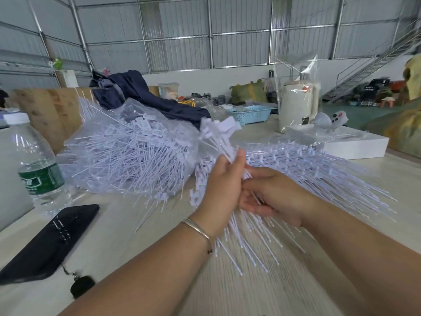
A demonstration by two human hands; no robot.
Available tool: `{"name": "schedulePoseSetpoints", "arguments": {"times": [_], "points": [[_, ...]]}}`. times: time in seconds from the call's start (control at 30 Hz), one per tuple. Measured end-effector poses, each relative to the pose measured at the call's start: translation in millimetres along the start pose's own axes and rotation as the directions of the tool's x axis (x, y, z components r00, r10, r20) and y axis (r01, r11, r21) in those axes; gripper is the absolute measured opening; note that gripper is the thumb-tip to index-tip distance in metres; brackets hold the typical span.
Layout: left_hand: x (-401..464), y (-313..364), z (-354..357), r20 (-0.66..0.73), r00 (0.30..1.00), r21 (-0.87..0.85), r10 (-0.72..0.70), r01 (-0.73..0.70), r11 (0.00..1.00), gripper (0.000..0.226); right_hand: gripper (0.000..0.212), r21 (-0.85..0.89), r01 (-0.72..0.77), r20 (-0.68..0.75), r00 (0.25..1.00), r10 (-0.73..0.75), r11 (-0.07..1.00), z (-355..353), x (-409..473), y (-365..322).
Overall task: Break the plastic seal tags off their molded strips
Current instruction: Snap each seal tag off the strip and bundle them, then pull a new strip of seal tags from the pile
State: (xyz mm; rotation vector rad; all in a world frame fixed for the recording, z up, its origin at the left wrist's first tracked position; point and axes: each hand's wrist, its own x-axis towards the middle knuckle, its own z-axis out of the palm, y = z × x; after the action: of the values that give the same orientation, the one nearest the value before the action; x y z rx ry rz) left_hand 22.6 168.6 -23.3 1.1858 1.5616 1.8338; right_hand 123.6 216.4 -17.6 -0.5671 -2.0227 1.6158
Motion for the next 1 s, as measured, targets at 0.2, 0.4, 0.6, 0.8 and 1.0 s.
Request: {"name": "schedulePoseSetpoints", "arguments": {"times": [0.2, 0.4, 0.6, 0.8, 1.0], "points": [[15, 13, 4, -0.020, 0.997, 0.206, 0.079, -0.073, 0.976, 0.027, 0.024, -0.382, 0.084, -0.068, 0.991, -0.119, 0.920, 4, 10, -15], [63, 40, -73, -0.296, 0.935, 0.273, 0.193, -0.111, 0.955, 0.025, 0.021, -0.349, 0.062, -0.191, 0.972, -0.135, 0.935, 10, 65, -32], [58, 8, -151, -0.269, 0.962, 0.895, 0.047, 0.231, 0.382, 0.021, 0.049, -0.500, -0.144, -0.379, 0.923, -0.066, 0.854, 40, 125, -14], [53, 5, -162, -0.157, 0.987, 0.987, -0.040, 0.155, -0.034, 0.020, 0.038, -0.465, -0.239, -0.476, 0.879, -0.014, 0.852, 62, 162, -2], [71, 7, -128, -0.007, 0.999, 0.972, 0.036, 0.015, -0.233, 0.025, 0.060, -0.282, -0.042, -0.515, 0.850, -0.115, 0.958, 59, 176, -22]]}}
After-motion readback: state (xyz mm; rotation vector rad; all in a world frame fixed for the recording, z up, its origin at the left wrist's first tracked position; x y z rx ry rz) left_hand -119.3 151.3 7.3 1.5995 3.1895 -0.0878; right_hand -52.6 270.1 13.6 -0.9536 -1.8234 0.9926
